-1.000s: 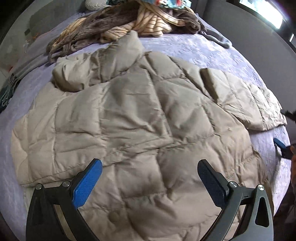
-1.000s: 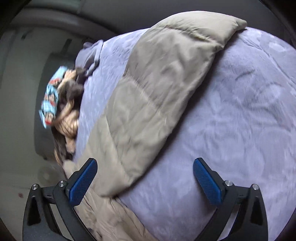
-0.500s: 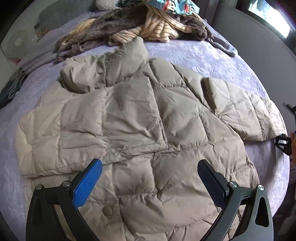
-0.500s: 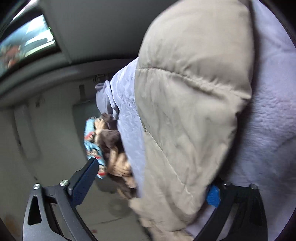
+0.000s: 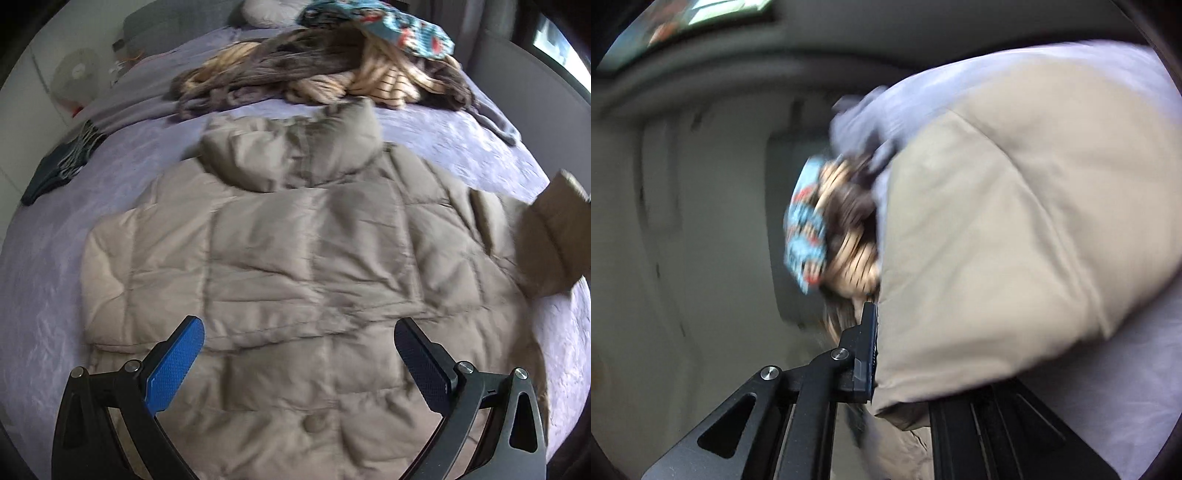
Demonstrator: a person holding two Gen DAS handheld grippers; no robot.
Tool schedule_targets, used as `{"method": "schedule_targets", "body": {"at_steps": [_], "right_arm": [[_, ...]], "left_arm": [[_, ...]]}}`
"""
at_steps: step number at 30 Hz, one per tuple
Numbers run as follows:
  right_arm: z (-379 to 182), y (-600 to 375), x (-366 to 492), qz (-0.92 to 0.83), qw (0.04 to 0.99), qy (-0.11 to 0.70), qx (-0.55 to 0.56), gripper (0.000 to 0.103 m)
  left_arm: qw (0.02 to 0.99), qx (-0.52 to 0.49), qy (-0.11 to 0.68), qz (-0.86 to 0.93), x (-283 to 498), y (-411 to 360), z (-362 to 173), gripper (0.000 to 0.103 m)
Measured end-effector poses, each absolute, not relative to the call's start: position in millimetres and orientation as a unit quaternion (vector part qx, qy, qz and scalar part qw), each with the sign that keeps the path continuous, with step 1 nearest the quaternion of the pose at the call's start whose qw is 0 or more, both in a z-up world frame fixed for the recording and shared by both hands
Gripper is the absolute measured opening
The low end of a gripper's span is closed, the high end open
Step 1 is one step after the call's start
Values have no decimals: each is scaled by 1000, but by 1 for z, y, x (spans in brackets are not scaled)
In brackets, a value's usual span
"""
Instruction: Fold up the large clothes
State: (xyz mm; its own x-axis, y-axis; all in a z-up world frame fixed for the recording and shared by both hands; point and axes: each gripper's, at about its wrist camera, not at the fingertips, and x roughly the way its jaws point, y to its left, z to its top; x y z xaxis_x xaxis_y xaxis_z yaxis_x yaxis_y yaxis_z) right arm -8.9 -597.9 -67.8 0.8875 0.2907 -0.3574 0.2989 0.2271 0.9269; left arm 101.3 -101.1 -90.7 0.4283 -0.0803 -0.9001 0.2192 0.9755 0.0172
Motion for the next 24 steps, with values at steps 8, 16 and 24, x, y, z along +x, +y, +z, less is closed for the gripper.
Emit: {"method": "schedule_targets", "body": {"at_steps": [8,16,24], "right_arm": [[-16,-413,94,96,858,362,353,8],[-114,-268,117,105,814,497,283,8],[-157,-285,119,62,759,533,369,10]], "left_arm": [[844,52,530,-61,125,-44,-111,103],[845,50,530,-42,142,9,-120,103],[843,44,533,-52,157,35,-121,103]]}}
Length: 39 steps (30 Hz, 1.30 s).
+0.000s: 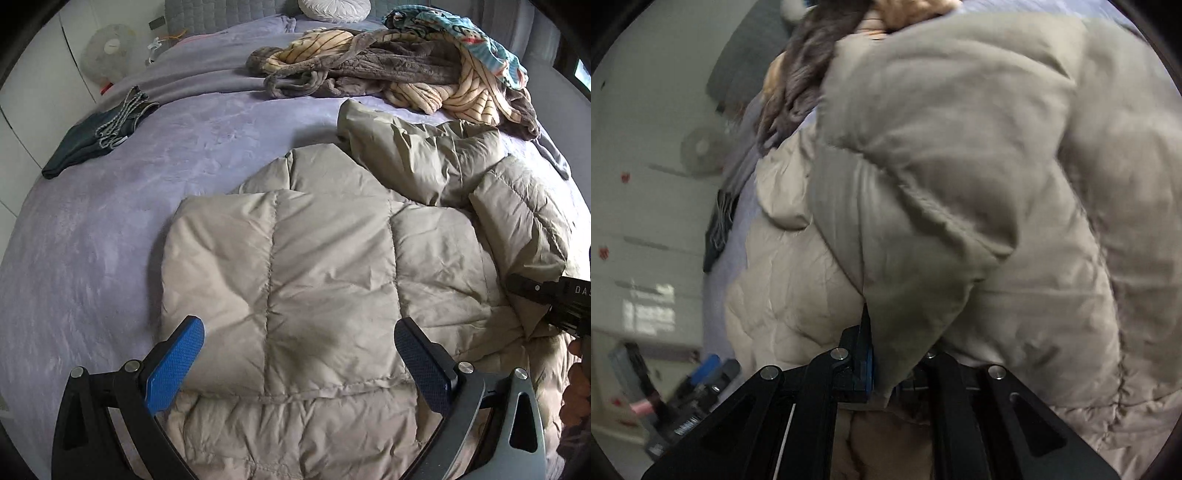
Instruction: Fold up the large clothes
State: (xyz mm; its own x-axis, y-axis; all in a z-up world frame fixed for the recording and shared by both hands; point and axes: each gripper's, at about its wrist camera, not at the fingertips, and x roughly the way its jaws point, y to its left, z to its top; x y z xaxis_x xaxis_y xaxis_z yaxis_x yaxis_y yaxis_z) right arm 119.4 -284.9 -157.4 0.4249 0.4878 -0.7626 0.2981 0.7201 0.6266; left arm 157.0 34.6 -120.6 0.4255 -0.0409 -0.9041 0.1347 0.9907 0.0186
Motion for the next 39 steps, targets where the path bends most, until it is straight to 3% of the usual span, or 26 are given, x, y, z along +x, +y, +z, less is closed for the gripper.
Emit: {"method": "schedule_targets", "body": {"at_steps": [2,3,4,12,14,15,18,24,27,28,29,31,35,39], "right_arm": [[-147,-284,119,61,761,535,361,26],[-142,-286,117,64,763,533,360,48],[-134,-287,113,70,765,528,361,64],[-112,-342,101,10,764,457,455,64],[-114,-352,107,-7,754,435,492,42],[-113,-352,113,-13,751,433,499,11],[-94,-330,130,16,777,417,472,8],[-69,-199,153,137,832,485,230,9],[-86,-155,147,146,825,524,151,14],[-94,-145,144,146,819,539,130,19],[-99,-139,141,147,814,549,120,23],[-108,-132,133,151,803,567,103,45],[-102,-135,117,152,802,570,97,53],[-95,-179,93,149,787,576,161,62]], "left_arm": [[841,40,537,-63,162,35,-120,103],[840,39,537,-68,164,35,-119,103],[840,38,536,-72,166,35,-119,103],[833,-13,545,-92,174,44,-121,103],[832,-31,546,-100,174,51,-122,103],[831,-36,545,-103,175,54,-121,103],[829,-72,541,-119,176,70,-120,103],[804,-198,534,-173,182,106,-121,103],[789,-223,537,-199,184,107,-125,103],[782,-229,539,-214,185,103,-126,103],[774,-237,541,-227,187,98,-128,103],[763,-250,544,-244,188,92,-130,103],[738,-272,557,-267,193,76,-140,103],[731,-262,572,-262,196,61,-148,103]]}}
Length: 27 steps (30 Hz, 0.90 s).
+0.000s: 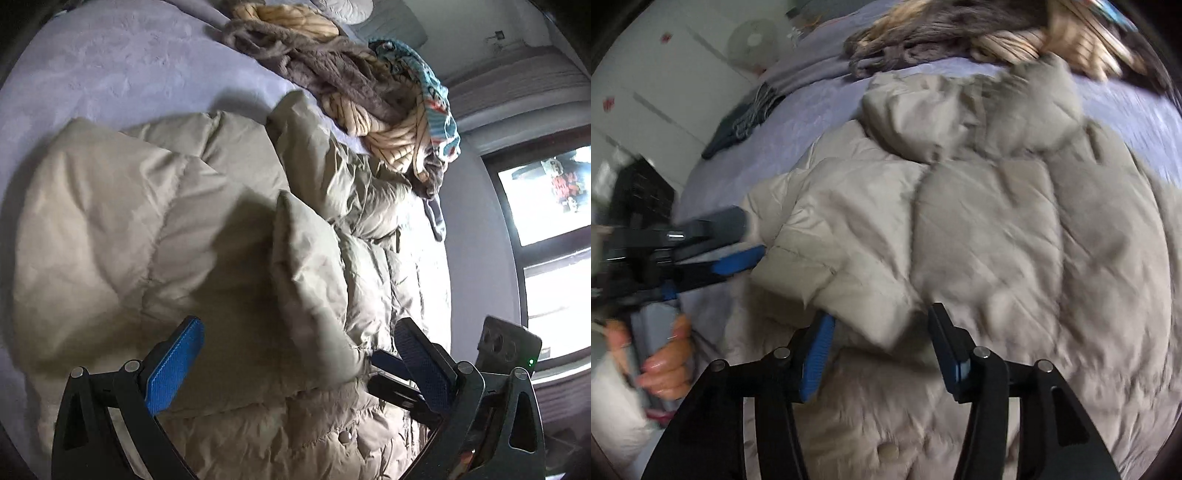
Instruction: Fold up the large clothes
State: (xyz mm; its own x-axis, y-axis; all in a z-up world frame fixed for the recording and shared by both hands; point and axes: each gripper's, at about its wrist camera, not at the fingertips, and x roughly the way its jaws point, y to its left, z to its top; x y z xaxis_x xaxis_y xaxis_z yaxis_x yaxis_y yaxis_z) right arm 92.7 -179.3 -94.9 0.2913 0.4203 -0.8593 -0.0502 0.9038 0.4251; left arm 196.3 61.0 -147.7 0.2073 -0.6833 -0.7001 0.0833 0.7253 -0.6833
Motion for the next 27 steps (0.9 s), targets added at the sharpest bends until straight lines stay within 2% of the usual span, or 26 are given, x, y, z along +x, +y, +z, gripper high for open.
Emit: {"method": "schedule_targets", "body": {"at_steps": [1,5,6,8,10,12,13,14,15,19,23,26,27], "right_arm": [[-95,-193,85,142,783,579,175,65],[-102,-254,56,89,770,587,235,65],[-104,-275,46,67,767,583,259,65],[-108,-309,33,27,762,568,308,65],[-112,-348,21,-18,754,537,377,65],[-115,-379,15,-55,748,499,433,65],[-117,-390,13,-69,745,485,453,50],[-118,-400,11,-83,743,476,463,31],[-118,-408,14,-92,743,474,464,6],[-108,-396,30,-71,777,481,400,6],[-132,-387,34,-68,774,517,359,6],[-144,-389,28,-76,770,510,376,6],[-144,-390,26,-77,769,508,380,6]], "left_arm": [[732,-256,574,-263,197,57,-148,103],[734,-221,586,-264,201,35,-155,103],[734,-215,588,-264,203,32,-157,99],[731,-195,597,-266,206,17,-161,73],[725,-174,612,-264,209,4,-166,14],[737,-149,608,-256,207,-5,-162,12],[746,-138,599,-255,204,-7,-156,11],[758,-124,587,-257,199,-9,-149,11],[769,-111,575,-257,193,-8,-142,11],[781,-66,576,-230,181,-4,-147,11],[779,-55,587,-213,186,0,-172,12],[793,-46,577,-190,182,5,-166,18],[800,-34,573,-175,178,10,-162,28]]}}
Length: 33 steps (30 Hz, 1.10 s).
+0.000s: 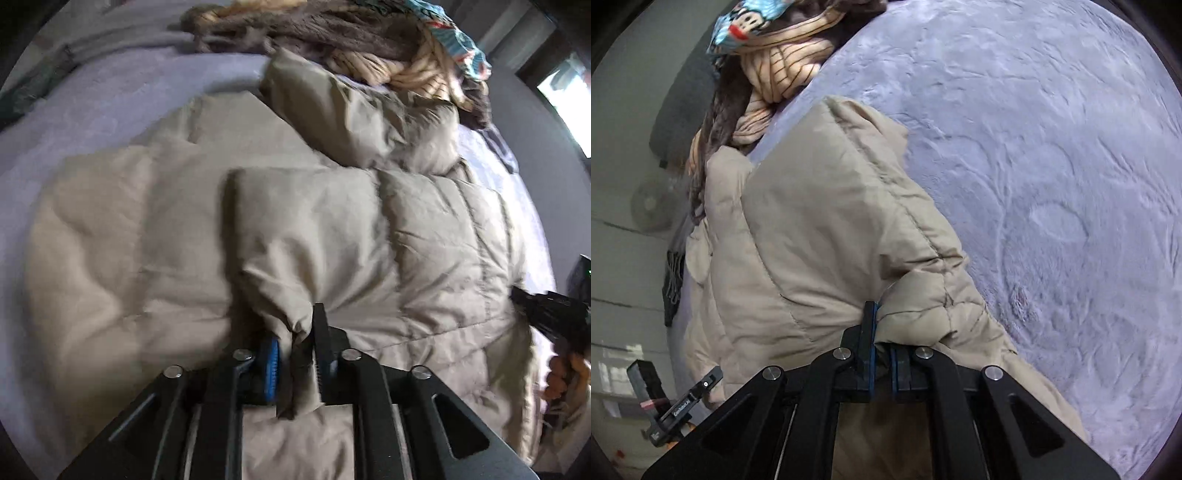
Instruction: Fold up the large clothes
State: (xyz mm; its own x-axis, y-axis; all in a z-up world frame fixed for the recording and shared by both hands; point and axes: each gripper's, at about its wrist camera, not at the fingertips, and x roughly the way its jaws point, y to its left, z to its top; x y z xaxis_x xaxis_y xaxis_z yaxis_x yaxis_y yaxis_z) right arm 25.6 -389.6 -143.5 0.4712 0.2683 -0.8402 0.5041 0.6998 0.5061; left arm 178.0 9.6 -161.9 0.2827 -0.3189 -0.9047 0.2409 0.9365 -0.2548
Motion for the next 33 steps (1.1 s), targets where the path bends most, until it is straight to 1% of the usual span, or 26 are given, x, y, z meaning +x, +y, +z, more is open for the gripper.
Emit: {"method": "schedule_targets", "body": {"at_steps": [1,2,3,5,6,7,8,9,10,11,12,13,15,17,18,19,20,21,22,23,24,28,30,33], "right_arm": [[-142,-390,23,-78,768,510,380,6],[-140,-392,20,-77,768,512,378,8],[-136,-392,17,-78,766,522,368,14],[-128,-384,12,-74,766,538,344,38],[-123,-383,9,-71,770,538,335,57],[-115,-378,3,-71,777,538,319,64],[-108,-373,1,-75,786,534,302,64],[-97,-369,-5,-87,803,523,271,64],[-89,-368,-8,-94,816,511,254,63],[-82,-370,-8,-102,828,496,241,63],[-77,-375,-6,-112,835,483,238,51],[-76,-382,-1,-118,836,477,244,38],[-81,-399,11,-109,829,469,284,37],[-100,-421,34,-92,809,471,339,38],[-111,-427,49,-90,797,478,358,42],[-120,-432,56,-93,787,483,372,49],[-128,-436,63,-93,778,485,387,49],[-138,-440,69,-75,766,484,415,46],[-141,-440,70,-61,762,481,429,32],[-144,-439,73,-54,761,479,434,23],[-146,-438,76,-55,762,480,432,20],[-171,-446,83,-81,756,503,412,20],[-182,-446,84,-77,760,502,406,20],[-182,-441,83,-77,773,496,387,19]], "left_arm": [[809,-18,567,-156,175,14,-156,42],[819,-4,557,-137,172,19,-150,50],[827,5,548,-123,172,25,-146,56],[838,10,535,-110,170,38,-135,56],[839,1,532,-112,169,46,-129,56],[840,-12,529,-116,169,56,-124,54],[844,-26,522,-121,169,62,-117,49],[845,-30,520,-124,170,62,-113,37],[844,-31,520,-129,172,61,-110,36],[844,-33,518,-137,175,59,-106,36],[844,-33,515,-143,182,47,-104,36],[845,-31,512,-150,183,42,-102,36],[845,-26,508,-162,189,25,-101,36],[843,-27,509,-172,191,11,-103,36],[843,-27,509,-173,193,3,-105,36],[842,-25,511,-174,194,-2,-107,36],[839,-21,515,-174,196,-6,-111,36],[837,-15,519,-171,196,-11,-116,36],[835,-7,524,-166,199,-13,-121,36],[833,3,530,-159,202,-17,-128,36],[830,13,537,-152,206,-19,-138,36],[821,25,548,-156,215,-24,-166,36],[822,28,546,-157,215,-27,-171,36],[826,34,542,-152,214,-29,-172,36]]}}
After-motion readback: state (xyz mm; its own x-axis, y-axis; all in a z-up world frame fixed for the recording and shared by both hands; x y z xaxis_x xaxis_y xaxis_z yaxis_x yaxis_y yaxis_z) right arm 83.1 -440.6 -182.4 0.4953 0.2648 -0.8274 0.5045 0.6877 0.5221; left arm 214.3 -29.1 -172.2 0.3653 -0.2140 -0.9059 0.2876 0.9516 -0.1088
